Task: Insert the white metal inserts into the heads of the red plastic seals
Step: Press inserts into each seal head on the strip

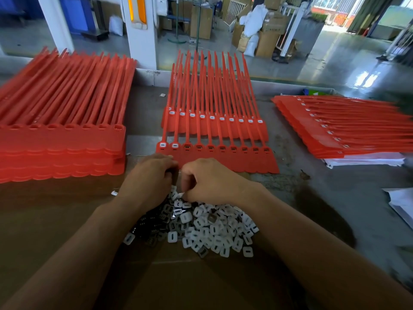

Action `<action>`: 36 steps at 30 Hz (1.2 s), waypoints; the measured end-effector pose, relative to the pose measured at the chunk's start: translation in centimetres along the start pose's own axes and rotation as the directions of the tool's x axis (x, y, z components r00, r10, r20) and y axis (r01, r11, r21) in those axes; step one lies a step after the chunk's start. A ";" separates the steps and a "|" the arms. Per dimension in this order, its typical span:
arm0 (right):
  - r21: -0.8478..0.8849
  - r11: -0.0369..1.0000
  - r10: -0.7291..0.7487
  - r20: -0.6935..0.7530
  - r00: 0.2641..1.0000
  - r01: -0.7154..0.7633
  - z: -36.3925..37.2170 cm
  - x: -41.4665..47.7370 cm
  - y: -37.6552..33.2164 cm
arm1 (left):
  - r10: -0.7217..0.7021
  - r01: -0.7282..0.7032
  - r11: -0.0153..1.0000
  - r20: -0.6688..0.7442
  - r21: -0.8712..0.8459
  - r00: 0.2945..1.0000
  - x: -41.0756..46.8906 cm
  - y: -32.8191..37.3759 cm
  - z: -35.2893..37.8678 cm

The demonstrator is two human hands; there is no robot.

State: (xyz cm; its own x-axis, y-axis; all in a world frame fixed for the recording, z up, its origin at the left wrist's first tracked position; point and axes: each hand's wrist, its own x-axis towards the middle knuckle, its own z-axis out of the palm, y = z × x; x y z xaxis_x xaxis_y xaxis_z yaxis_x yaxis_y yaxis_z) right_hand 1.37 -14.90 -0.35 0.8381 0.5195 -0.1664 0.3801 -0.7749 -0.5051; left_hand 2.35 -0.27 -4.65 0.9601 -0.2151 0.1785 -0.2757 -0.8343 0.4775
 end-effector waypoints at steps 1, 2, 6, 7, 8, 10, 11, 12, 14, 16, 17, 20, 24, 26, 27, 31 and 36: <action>0.037 0.999 0.009 -0.022 1.000 -0.008 0.0 -0.1 0.1 | -0.003 0.003 1.000 -0.001 0.004 1.000 0.0 0.0 0.0; 0.082 0.997 0.021 -0.053 0.998 -0.017 0.0 -0.3 0.3 | -0.004 0.004 1.000 -0.003 0.007 1.000 0.0 0.0 0.0; 0.159 0.987 0.019 -0.143 0.990 0.004 0.1 -0.3 0.8 | -0.004 0.004 1.000 -0.006 0.002 1.000 -0.1 0.1 -0.1; 0.158 0.987 0.010 -0.154 0.988 0.015 0.1 -0.2 1.0 | -0.003 0.003 1.000 -0.007 -0.002 1.000 -0.1 0.1 -0.1; 0.153 0.988 0.003 -0.169 0.986 0.024 0.0 0.0 1.2 | -0.002 0.002 1.000 -0.010 -0.007 1.000 -0.1 0.2 -0.1; 0.155 0.987 -0.005 -0.205 0.979 0.037 -0.2 0.2 1.6 | -0.006 0.006 1.000 -0.017 -0.020 1.000 -0.1 0.2 -0.1; 0.161 0.986 -0.003 -0.229 0.974 0.041 -0.4 0.3 1.8 | -0.009 0.009 1.000 -0.019 -0.025 1.000 -0.1 0.2 -0.1; 0.167 0.985 0.005 -0.255 0.967 0.039 -0.6 0.4 2.0 | -0.011 0.010 1.000 -0.019 -0.025 1.000 -0.1 0.2 -0.1; 0.181 0.983 0.030 -0.308 0.951 0.027 -0.9 0.8 2.4 | -0.013 0.012 1.000 -0.021 -0.024 1.000 -0.1 0.2 -0.1; 0.208 0.978 0.071 -0.356 0.932 0.005 -1.4 1.3 2.7 | -0.014 0.013 1.000 -0.023 -0.025 1.000 -0.1 0.3 -0.1; 0.224 0.974 0.097 -0.373 0.923 -0.012 -1.6 1.6 2.9 | -0.015 0.014 1.000 -0.024 -0.026 1.000 -0.1 0.3 -0.1; 0.277 0.958 0.178 -0.387 0.905 -0.070 -2.3 2.8 3.2 | -0.021 0.021 0.999 -0.024 -0.031 0.999 -0.1 0.3 -0.1; 0.273 0.957 0.210 -0.416 0.885 -0.098 -2.5 4.7 3.2 | -0.027 0.026 0.999 -0.021 -0.038 0.999 -0.3 0.3 -0.2; 0.294 0.948 0.242 -0.425 0.872 -0.121 -2.4 5.6 3.3 | -0.025 0.024 0.999 -0.023 -0.037 0.999 -0.3 0.3 -0.2; 0.304 0.943 0.259 -0.429 0.866 -0.131 -2.3 6.1 3.4 | -0.025 0.024 0.999 -0.024 -0.036 0.999 -0.3 0.3 -0.2; 0.283 0.942 0.290 -0.403 0.868 -0.183 -1.7 7.4 3.9 | -0.022 0.021 0.999 -0.026 -0.031 0.999 -0.3 0.4 -0.3; 0.253 0.937 0.321 -0.352 0.879 -0.241 -1.3 8.1 4.0 | -0.025 0.024 0.999 -0.027 -0.036 0.999 -0.3 0.4 -0.3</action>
State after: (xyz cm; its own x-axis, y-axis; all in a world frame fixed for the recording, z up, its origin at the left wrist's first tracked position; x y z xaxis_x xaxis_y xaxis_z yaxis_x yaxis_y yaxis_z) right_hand 10.24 -14.28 -2.63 0.9966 0.0812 -0.0103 0.0552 -0.7602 -0.6474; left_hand 1.93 -0.43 -4.29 0.9651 -0.1809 0.1896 -0.2544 -0.8204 0.5122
